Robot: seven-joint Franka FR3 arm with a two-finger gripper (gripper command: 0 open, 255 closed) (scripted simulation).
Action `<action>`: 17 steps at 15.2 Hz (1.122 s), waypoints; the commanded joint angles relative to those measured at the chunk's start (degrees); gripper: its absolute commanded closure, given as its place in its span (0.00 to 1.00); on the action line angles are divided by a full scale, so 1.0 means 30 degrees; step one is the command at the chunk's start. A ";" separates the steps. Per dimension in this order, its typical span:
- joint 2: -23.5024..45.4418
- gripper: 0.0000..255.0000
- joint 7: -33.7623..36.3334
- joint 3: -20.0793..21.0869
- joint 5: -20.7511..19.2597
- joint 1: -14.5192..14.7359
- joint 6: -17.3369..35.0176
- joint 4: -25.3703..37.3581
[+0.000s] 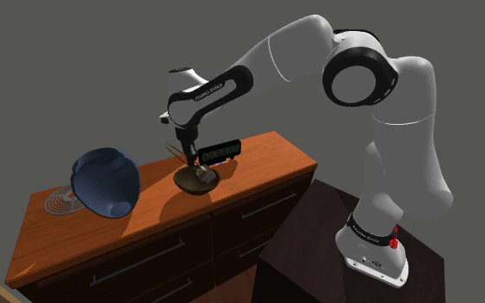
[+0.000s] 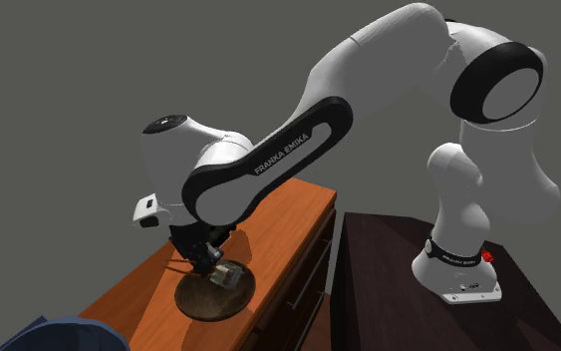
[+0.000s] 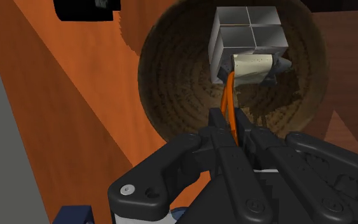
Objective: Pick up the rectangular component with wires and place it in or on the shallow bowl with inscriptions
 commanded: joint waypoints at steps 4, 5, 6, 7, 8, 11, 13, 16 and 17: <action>0.0616 1.00 -0.0202 0.0166 0.0314 -0.0090 0.1015 -0.0426; 0.0758 1.00 -0.0247 0.0204 0.0383 -0.0115 0.1211 -0.0488; 0.0884 1.00 -0.0288 0.0238 0.0445 -0.0137 0.1382 -0.0540; 0.0881 1.00 -0.0287 0.0237 0.0443 -0.0136 0.1382 -0.0544; 0.0883 1.00 -0.0288 0.0237 0.0444 -0.0136 0.1382 -0.0541; 0.0886 1.00 -0.0288 0.0236 0.0446 -0.0135 0.1380 -0.0538; 0.0886 1.00 -0.0289 0.0236 0.0448 -0.0135 0.1380 -0.0538; 0.0839 0.00 -0.0227 0.0229 0.0415 -0.0094 0.1306 -0.0504; 0.0826 0.00 -0.0210 0.0231 0.0410 -0.0078 0.1315 -0.0523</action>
